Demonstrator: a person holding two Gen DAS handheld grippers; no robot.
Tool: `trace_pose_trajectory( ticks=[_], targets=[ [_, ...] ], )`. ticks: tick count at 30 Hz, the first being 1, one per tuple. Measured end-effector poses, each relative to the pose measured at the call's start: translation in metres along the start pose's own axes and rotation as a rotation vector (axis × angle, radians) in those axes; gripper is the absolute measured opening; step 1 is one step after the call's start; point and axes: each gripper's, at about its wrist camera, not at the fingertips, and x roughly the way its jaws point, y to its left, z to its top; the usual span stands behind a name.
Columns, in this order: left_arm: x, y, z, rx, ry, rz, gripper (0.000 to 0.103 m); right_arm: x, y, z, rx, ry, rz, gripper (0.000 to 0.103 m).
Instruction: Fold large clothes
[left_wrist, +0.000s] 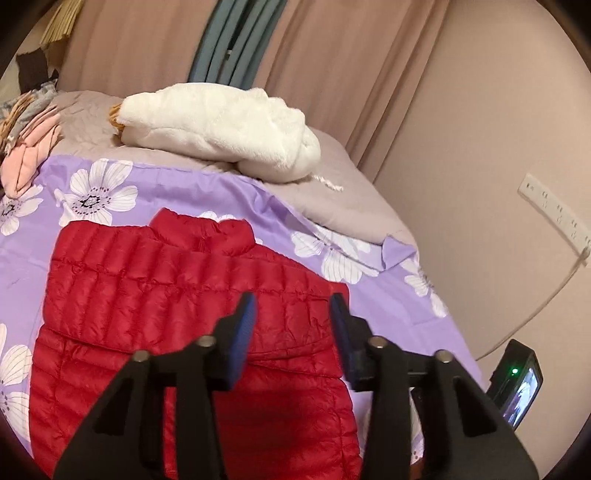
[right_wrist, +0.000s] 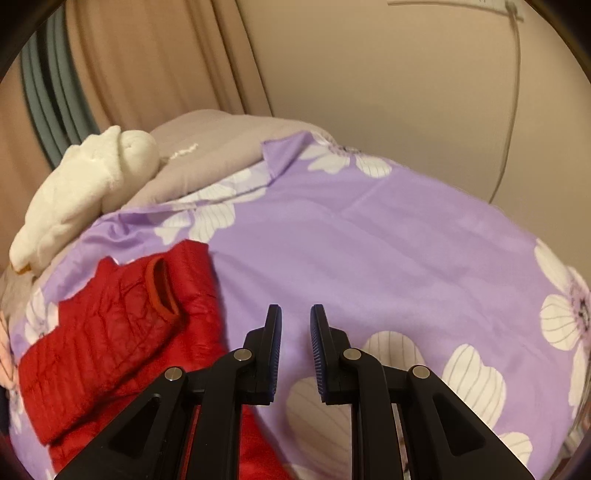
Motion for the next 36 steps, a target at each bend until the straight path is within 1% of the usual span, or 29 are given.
trace_pose_trajectory(
  ticks=[2,3,4,7,11,12,14,17,18,20,21,22,23,24,25,26,29,30,33,36],
  targets=[
    [-0.007,0.018,0.003,-0.020,-0.059,0.088,0.034,-0.006,0.006,0.002,-0.003,-0.009,0.024,0.018],
    [-0.009,0.029,0.005,-0.025,-0.081,0.139,0.029,-0.008,0.010,0.004,-0.006,-0.013,0.033,0.018],
    [-0.009,0.042,0.007,-0.035,-0.090,0.179,0.026,-0.011,0.016,0.005,-0.012,-0.019,0.039,0.018],
    [-0.005,0.085,0.013,-0.078,-0.076,0.242,0.025,-0.014,0.036,0.007,-0.031,-0.047,0.060,0.018],
    [0.000,0.141,0.024,-0.135,-0.111,0.372,0.025,-0.008,0.074,0.009,-0.096,-0.041,0.125,0.018],
    [0.000,0.152,0.026,-0.148,-0.119,0.382,0.025,-0.004,0.085,0.009,-0.115,-0.040,0.136,0.018],
    [0.004,0.177,0.029,-0.174,-0.124,0.378,0.025,0.006,0.108,0.009,-0.158,-0.030,0.170,0.018],
    [0.020,0.209,0.023,-0.206,-0.105,0.414,0.025,0.032,0.137,0.005,-0.216,0.009,0.206,0.018],
    [0.031,0.221,0.016,-0.210,-0.078,0.436,0.025,0.043,0.143,0.003,-0.227,0.027,0.217,0.018],
    [0.054,0.237,-0.003,-0.208,-0.006,0.454,0.025,0.066,0.151,-0.006,-0.248,0.074,0.203,0.018],
    [0.068,0.245,-0.016,-0.201,0.022,0.451,0.026,0.079,0.153,-0.013,-0.260,0.097,0.180,0.018],
    [0.078,0.250,-0.026,-0.194,0.046,0.446,0.030,0.091,0.154,-0.020,-0.276,0.109,0.161,0.018],
    [0.091,0.256,-0.038,-0.199,0.081,0.426,0.032,0.101,0.153,-0.027,-0.292,0.112,0.152,0.018],
    [0.100,0.260,-0.044,-0.209,0.099,0.406,0.032,0.109,0.153,-0.036,-0.316,0.102,0.145,0.018],
    [0.099,0.260,-0.040,-0.209,0.091,0.409,0.032,0.116,0.152,-0.046,-0.339,0.090,0.142,0.018],
    [0.099,0.259,-0.037,-0.201,0.081,0.419,0.032,0.120,0.150,-0.049,-0.332,0.089,0.146,0.018],
    [0.106,0.255,-0.041,-0.172,0.093,0.447,0.032,0.122,0.143,-0.047,-0.288,0.092,0.171,0.016],
    [0.106,0.256,-0.041,-0.176,0.092,0.443,0.032,0.123,0.142,-0.046,-0.281,0.095,0.172,0.015],
    [0.106,0.260,-0.043,-0.197,0.090,0.424,0.032,0.125,0.143,-0.046,-0.287,0.092,0.166,0.015],
    [0.108,0.262,-0.042,-0.201,0.089,0.421,0.032,0.126,0.149,-0.049,-0.299,0.088,0.151,0.015]
  ],
)
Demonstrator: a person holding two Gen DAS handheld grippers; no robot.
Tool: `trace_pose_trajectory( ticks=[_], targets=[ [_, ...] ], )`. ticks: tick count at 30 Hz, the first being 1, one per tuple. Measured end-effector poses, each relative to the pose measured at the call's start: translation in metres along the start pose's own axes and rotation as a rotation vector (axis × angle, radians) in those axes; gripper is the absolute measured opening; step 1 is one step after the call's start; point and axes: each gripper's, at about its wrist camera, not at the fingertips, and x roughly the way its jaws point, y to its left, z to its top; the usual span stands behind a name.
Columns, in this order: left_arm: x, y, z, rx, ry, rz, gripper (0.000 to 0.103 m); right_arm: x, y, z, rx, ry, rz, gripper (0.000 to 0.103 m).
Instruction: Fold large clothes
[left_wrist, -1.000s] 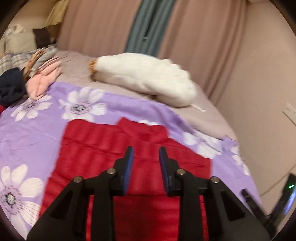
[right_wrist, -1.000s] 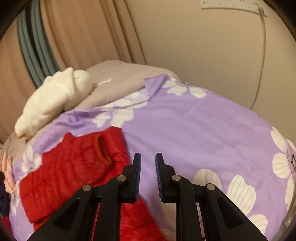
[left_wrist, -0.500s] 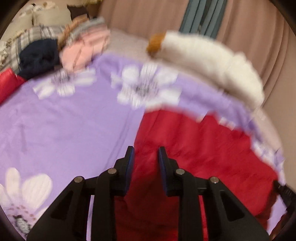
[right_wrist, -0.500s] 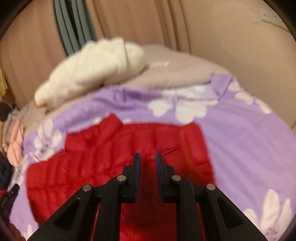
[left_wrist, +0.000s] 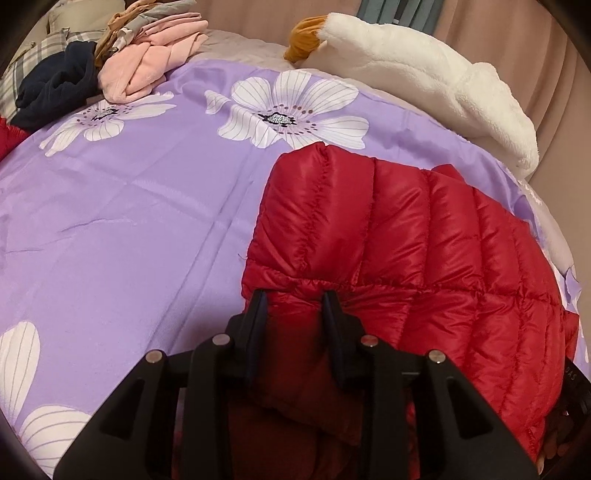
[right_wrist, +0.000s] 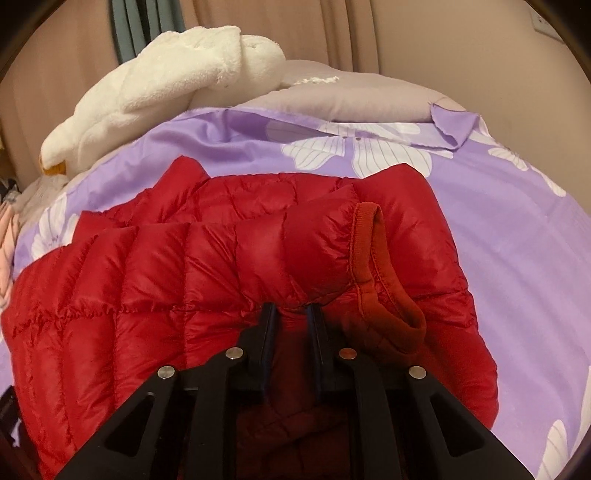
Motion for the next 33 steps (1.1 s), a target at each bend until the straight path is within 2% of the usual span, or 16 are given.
trace_pose_trajectory(
  ticks=[5,10,12,14,16,17,19,22,23,24,25,28,30,32,33],
  targets=[
    [0.001,0.000,0.000,-0.005,0.002,-0.005,0.033,0.001,0.001,0.000,-0.004,0.000,-0.005,0.015],
    [0.000,0.020,0.001,-0.109,0.004,-0.119,0.034,-0.002,-0.003,-0.001,0.017,-0.007,0.015,0.015],
    [-0.005,0.025,0.005,-0.111,0.044,-0.122,0.036,-0.006,-0.007,-0.001,0.030,0.006,0.033,0.015],
    [-0.023,0.026,0.006,-0.042,0.073,-0.091,0.035,-0.016,-0.009,0.001,-0.009,0.051,0.043,0.015],
    [-0.051,0.041,-0.003,-0.020,0.070,-0.102,0.048,-0.037,-0.016,-0.002,-0.046,0.071,0.047,0.015],
    [-0.066,0.050,-0.009,-0.007,0.076,-0.125,0.051,-0.049,-0.023,-0.006,-0.047,0.069,0.051,0.015],
    [-0.088,0.067,-0.022,0.005,0.081,-0.133,0.052,-0.077,-0.043,-0.018,-0.025,0.055,0.085,0.015],
    [-0.115,0.094,-0.043,0.000,0.096,-0.104,0.054,-0.107,-0.070,-0.041,0.031,0.074,0.102,0.017],
    [-0.122,0.103,-0.050,-0.024,0.106,-0.098,0.055,-0.115,-0.077,-0.048,0.036,0.078,0.085,0.023],
    [-0.128,0.113,-0.058,-0.057,0.128,-0.117,0.057,-0.122,-0.081,-0.054,0.034,0.079,0.051,0.040],
    [-0.132,0.119,-0.065,-0.080,0.150,-0.144,0.059,-0.130,-0.086,-0.060,0.024,0.071,0.014,0.052],
    [-0.147,0.134,-0.094,-0.142,0.225,-0.260,0.063,-0.154,-0.099,-0.078,0.028,0.060,0.000,0.054],
    [-0.158,0.134,-0.112,-0.141,0.229,-0.288,0.063,-0.168,-0.109,-0.091,0.057,0.056,0.007,0.055],
    [-0.167,0.130,-0.126,-0.139,0.230,-0.323,0.063,-0.179,-0.118,-0.106,0.081,0.054,0.019,0.062],
    [-0.170,0.128,-0.135,-0.145,0.247,-0.370,0.063,-0.184,-0.125,-0.115,0.101,0.054,0.018,0.067]
  ],
)
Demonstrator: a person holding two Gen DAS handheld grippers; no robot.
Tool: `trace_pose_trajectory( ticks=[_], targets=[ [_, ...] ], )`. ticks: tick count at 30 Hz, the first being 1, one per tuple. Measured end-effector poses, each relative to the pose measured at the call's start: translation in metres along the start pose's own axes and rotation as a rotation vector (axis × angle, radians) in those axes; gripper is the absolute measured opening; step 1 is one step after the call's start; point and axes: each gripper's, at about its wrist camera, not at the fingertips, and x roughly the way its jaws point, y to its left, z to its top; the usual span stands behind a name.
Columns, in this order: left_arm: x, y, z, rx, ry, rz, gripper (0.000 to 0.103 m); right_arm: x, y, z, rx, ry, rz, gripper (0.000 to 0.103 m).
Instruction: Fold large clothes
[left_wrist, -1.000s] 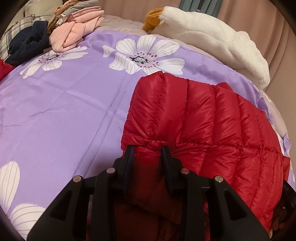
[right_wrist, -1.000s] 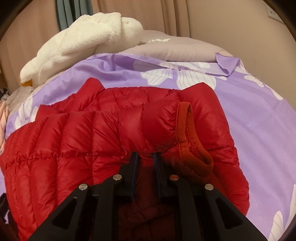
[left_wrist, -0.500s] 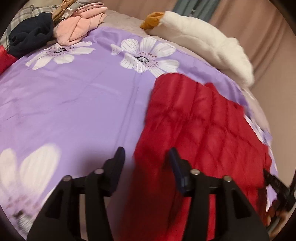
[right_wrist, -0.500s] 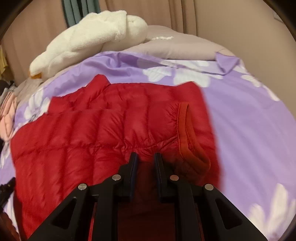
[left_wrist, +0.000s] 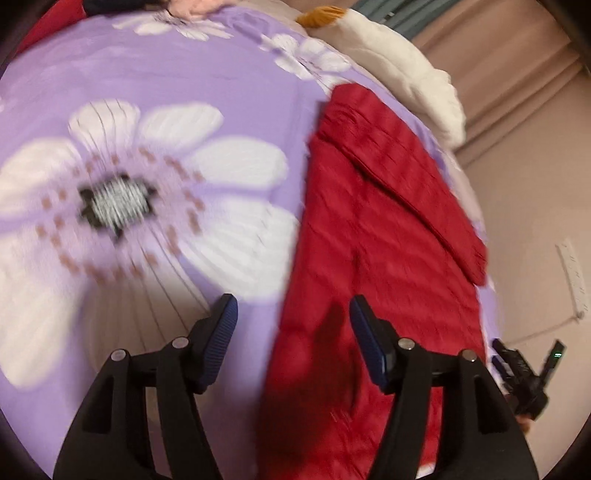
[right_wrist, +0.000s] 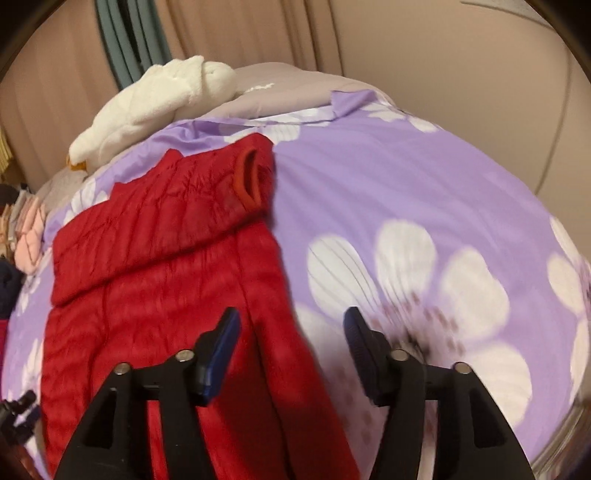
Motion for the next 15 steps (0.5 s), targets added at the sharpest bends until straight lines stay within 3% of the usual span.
trace_pose_trajectory(
  ticks=[3,5,7,10,13,15],
  targets=[
    [0.005,-0.001,-0.018,-0.051,0.055,-0.146,0.065,-0.001,-0.015,-0.017,0.070,0.029,0.023,0.069],
    [0.000,-0.002,-0.028,-0.068,0.033,-0.164,0.065,0.006,-0.028,-0.029,0.149,0.075,0.061,0.070],
    [-0.004,-0.005,-0.039,-0.076,0.022,-0.175,0.063,0.004,-0.036,-0.043,0.226,0.061,0.111,0.074],
    [-0.005,-0.005,-0.054,-0.130,0.054,-0.266,0.064,-0.003,-0.028,-0.054,0.251,0.042,0.119,0.075],
    [-0.007,-0.017,-0.067,-0.071,0.039,-0.237,0.064,-0.004,-0.008,-0.063,0.224,0.063,0.163,0.076],
    [-0.010,-0.021,-0.075,-0.090,0.038,-0.242,0.065,-0.006,0.003,-0.067,0.208,0.056,0.166,0.076]
  ],
)
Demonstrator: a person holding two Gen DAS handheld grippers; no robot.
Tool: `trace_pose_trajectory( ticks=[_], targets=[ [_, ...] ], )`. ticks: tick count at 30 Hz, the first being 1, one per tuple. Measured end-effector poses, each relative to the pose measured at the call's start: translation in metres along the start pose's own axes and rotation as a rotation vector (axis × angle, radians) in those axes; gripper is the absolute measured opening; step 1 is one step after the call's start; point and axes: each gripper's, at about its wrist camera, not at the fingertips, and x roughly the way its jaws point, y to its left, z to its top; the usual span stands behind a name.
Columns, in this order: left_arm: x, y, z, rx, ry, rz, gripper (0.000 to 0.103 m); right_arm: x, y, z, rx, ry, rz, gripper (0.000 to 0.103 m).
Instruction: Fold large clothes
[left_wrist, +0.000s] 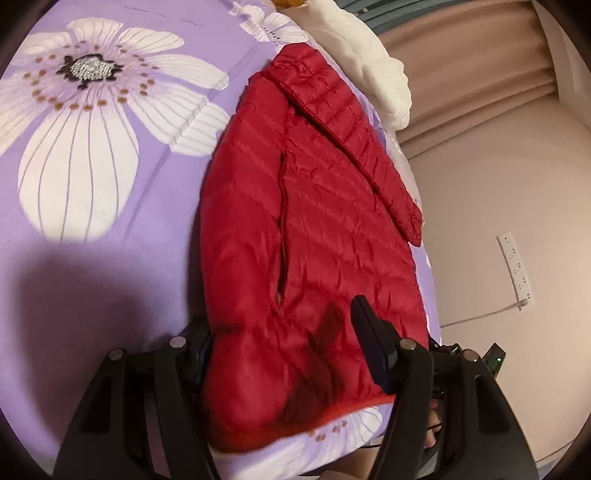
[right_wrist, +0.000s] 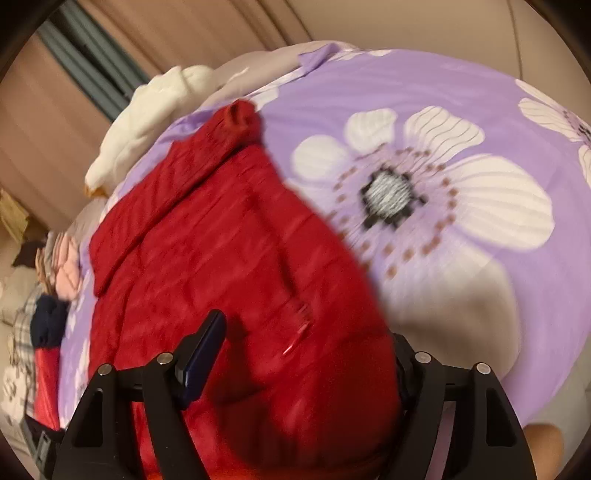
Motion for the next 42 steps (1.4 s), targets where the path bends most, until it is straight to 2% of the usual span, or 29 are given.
trace_pose_trajectory(
  ticks=[3,4,6,8,13,19,21,23,26,27,30,33,37,42],
  targets=[
    [0.009,0.005,-0.015,-0.139,0.078,-0.201,0.068,0.002,0.008,-0.004,0.003,0.011,0.051,0.080],
    [0.010,0.004,-0.015,-0.148,0.073,-0.203,0.068,0.003,0.011,-0.005,0.002,0.003,0.038,0.080],
    [0.011,-0.001,-0.017,-0.126,0.016,-0.145,0.067,0.008,0.012,-0.004,-0.005,0.006,0.015,0.080],
    [0.014,-0.006,-0.013,-0.117,-0.003,-0.118,0.066,0.008,0.011,-0.002,-0.004,0.008,0.021,0.080],
    [0.028,-0.015,-0.004,-0.029,-0.053,0.026,0.044,-0.002,-0.002,-0.010,0.058,0.012,0.073,0.080],
    [0.037,-0.009,0.001,-0.014,-0.083,0.049,0.038,-0.011,0.000,-0.027,0.149,0.024,0.131,0.080],
    [0.040,-0.008,0.003,-0.026,-0.084,0.046,0.038,-0.004,0.007,-0.035,0.173,0.090,0.209,0.080],
    [0.040,-0.007,0.004,-0.033,-0.078,0.041,0.037,-0.001,0.013,-0.039,0.187,0.096,0.236,0.080],
    [0.041,-0.006,0.007,-0.046,-0.071,0.039,0.036,0.005,0.018,-0.035,0.157,0.002,0.150,0.079],
    [0.041,-0.007,0.006,-0.044,-0.071,0.042,0.034,0.008,0.020,-0.032,0.137,-0.004,0.133,0.078],
    [0.040,-0.008,0.005,-0.016,-0.083,0.062,0.030,0.011,0.030,-0.027,0.038,-0.047,0.033,0.068],
    [0.041,-0.006,0.004,-0.035,-0.098,0.067,0.027,0.016,0.034,-0.028,-0.032,-0.085,-0.022,0.058],
    [0.040,-0.006,0.002,-0.033,-0.121,0.087,0.021,0.015,0.033,-0.033,-0.113,-0.128,-0.069,0.047],
    [0.040,-0.013,-0.001,0.002,-0.144,0.142,0.019,0.014,0.033,-0.034,-0.150,-0.137,-0.094,0.042]
  ],
)
